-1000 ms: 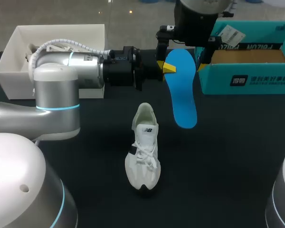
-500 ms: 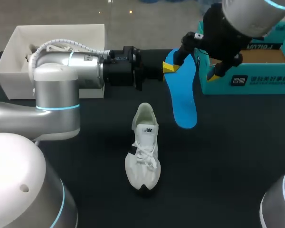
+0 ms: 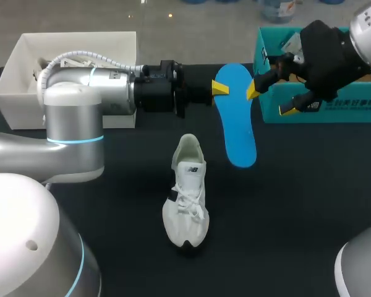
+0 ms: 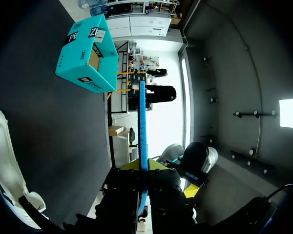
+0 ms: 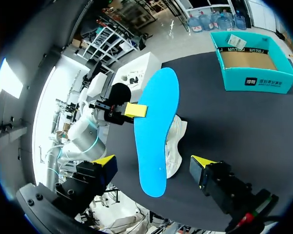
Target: Take the shoe out of the shoebox, open the shoe tongue, remove and reinsert the insole, then place the shoe into the shoebox
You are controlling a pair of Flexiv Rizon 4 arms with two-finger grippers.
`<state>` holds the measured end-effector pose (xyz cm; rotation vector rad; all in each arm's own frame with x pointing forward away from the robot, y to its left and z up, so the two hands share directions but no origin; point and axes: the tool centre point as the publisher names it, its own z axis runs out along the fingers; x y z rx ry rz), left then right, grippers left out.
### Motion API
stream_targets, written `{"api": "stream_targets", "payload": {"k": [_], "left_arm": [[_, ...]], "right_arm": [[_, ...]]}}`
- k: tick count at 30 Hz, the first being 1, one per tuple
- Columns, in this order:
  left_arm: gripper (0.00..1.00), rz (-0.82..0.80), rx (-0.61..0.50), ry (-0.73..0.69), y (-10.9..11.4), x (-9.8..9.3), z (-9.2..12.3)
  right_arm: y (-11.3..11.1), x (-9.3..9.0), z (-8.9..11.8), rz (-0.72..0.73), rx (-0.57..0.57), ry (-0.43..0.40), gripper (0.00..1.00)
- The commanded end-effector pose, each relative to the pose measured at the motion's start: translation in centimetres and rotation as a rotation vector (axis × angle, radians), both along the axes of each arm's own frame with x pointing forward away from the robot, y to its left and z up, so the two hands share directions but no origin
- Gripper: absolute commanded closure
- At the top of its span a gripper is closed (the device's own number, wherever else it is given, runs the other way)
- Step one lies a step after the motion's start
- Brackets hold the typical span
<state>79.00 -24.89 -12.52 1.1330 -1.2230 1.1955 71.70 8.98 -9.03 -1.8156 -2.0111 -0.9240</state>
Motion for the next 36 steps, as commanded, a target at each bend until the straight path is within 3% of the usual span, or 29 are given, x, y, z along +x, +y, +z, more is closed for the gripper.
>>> {"api": "stream_targets", "payload": {"k": [1, 16, 24, 36], "left_arm": [[1.0, 0.0, 0.0, 0.0, 0.0, 0.0, 0.0], [1.0, 0.0, 0.0, 0.0, 0.0, 0.0, 0.0], [1.0, 0.0, 0.0, 0.0, 0.0, 0.0, 0.0], [1.0, 0.0, 0.0, 0.0, 0.0, 0.0, 0.0]], "right_arm": [[-0.5, -0.1, -1.2, 0.069, 0.512, 0.006, 0.0], [-0.5, -0.1, -1.2, 0.069, 0.512, 0.006, 0.0], [-2.7, -0.1, -1.4, 0.163, 0.609, -0.044, 0.0], [-2.8, 1.2, -2.6, 0.211, 0.668, 0.005, 0.0]]}}
